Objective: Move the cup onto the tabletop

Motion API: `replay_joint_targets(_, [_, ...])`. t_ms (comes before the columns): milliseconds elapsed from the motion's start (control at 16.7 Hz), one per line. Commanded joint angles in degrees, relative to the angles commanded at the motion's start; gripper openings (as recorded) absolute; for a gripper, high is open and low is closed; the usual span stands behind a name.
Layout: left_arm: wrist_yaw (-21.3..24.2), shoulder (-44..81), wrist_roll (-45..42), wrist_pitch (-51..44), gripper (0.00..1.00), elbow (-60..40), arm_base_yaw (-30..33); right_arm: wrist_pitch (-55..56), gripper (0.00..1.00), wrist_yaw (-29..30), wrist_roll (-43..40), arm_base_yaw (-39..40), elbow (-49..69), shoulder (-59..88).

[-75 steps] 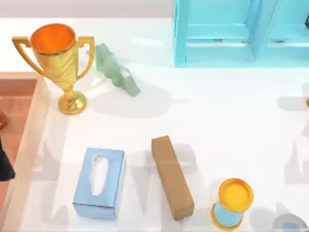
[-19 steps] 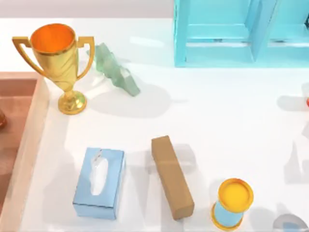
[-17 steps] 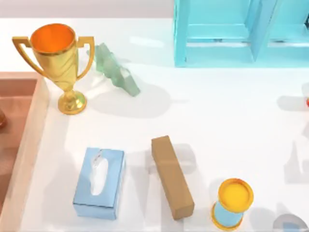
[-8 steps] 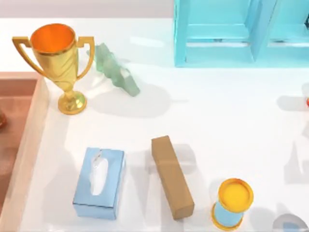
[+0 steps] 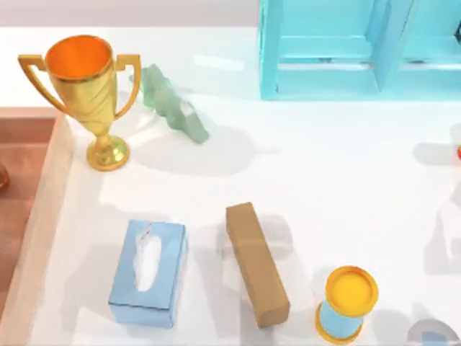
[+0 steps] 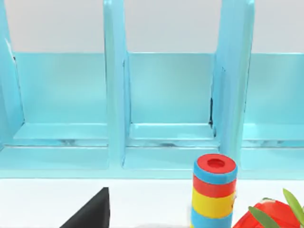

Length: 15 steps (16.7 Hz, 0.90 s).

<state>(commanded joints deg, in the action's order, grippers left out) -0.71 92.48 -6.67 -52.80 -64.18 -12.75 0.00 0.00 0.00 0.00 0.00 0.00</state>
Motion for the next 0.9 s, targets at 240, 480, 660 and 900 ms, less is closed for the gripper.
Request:
replay_joint_targets(240, [0.0,-2.7,6.8,-9.6,0.0,-4.6,8.3,0.0,1.0,0.0,0.0,0.0,0.0,0.0])
replay_joint_targets(480, [0.4,-4.5,10.3,-18.2,0.0,-6.1,16.6,0.0,1.0,0.0,0.0,0.0,0.0,0.0])
replay_joint_targets(660, [0.6,-4.9,10.7,-19.6,0.0,-6.1,18.0,0.0,1.0,0.0,0.0,0.0,0.0,0.0])
replay_joint_targets(900, [0.6,-4.5,10.7,-19.5,0.0,-6.0,17.9,0.0,1.0,0.0,0.0,0.0,0.0,0.0])
